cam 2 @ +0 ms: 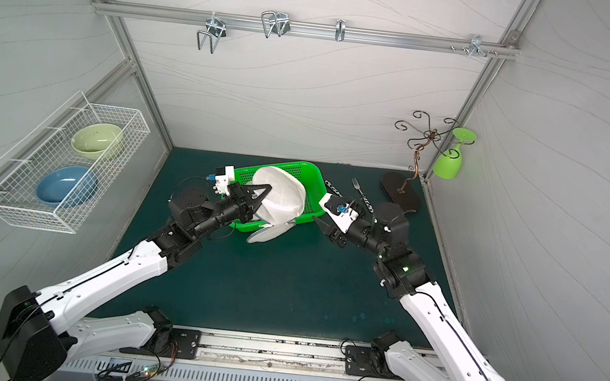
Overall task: Turn the laundry bag inside out
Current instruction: Turn over the laundry bag.
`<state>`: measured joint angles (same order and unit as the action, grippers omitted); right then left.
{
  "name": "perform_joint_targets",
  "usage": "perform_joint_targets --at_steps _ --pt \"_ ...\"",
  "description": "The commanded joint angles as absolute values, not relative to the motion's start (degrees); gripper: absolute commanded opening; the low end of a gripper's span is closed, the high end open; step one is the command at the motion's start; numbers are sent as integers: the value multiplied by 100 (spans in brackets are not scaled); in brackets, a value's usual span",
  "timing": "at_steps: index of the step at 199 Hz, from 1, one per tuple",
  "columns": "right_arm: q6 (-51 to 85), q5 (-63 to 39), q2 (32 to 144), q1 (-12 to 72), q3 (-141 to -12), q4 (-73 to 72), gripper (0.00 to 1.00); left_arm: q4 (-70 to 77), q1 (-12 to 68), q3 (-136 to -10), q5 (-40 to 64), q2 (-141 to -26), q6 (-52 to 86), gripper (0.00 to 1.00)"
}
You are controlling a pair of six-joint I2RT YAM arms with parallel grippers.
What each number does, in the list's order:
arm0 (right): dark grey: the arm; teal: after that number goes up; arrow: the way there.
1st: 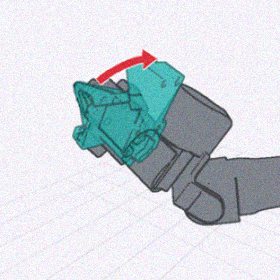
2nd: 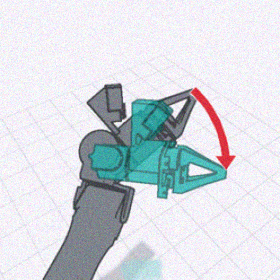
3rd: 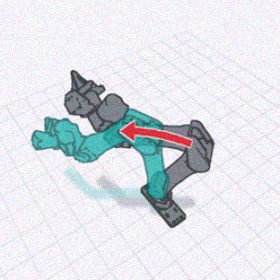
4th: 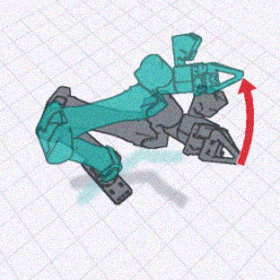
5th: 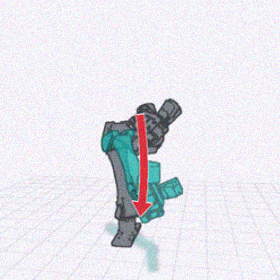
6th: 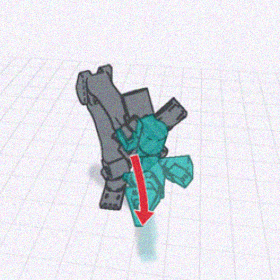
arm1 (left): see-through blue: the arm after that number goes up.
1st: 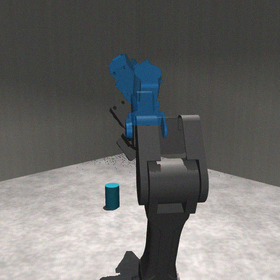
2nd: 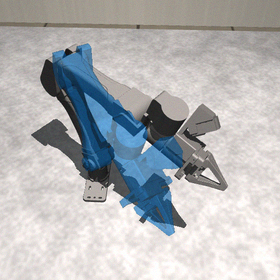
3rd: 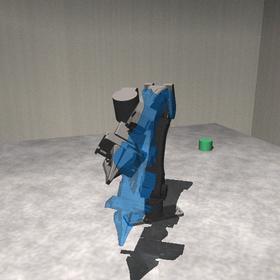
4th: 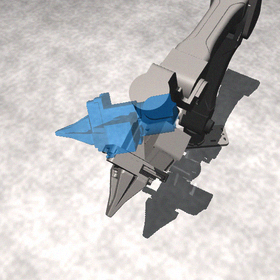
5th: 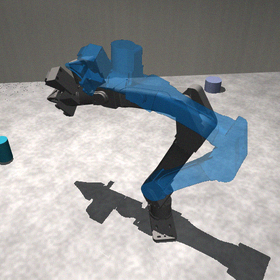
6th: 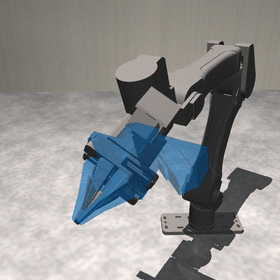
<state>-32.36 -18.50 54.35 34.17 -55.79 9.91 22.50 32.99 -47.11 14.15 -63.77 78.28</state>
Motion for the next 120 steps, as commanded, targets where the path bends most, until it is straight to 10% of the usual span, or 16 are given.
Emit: perform_joint_targets --at_steps 1,120 --pt "-4104 -2259 5726 3770 -5822 1241 66 2834 3292 -4885 1722 -6361 7778 0" --pt "-4581 -781 7201 4313 -6319 -670 49 2227 3287 -4668 1658 -5984 8085 0"
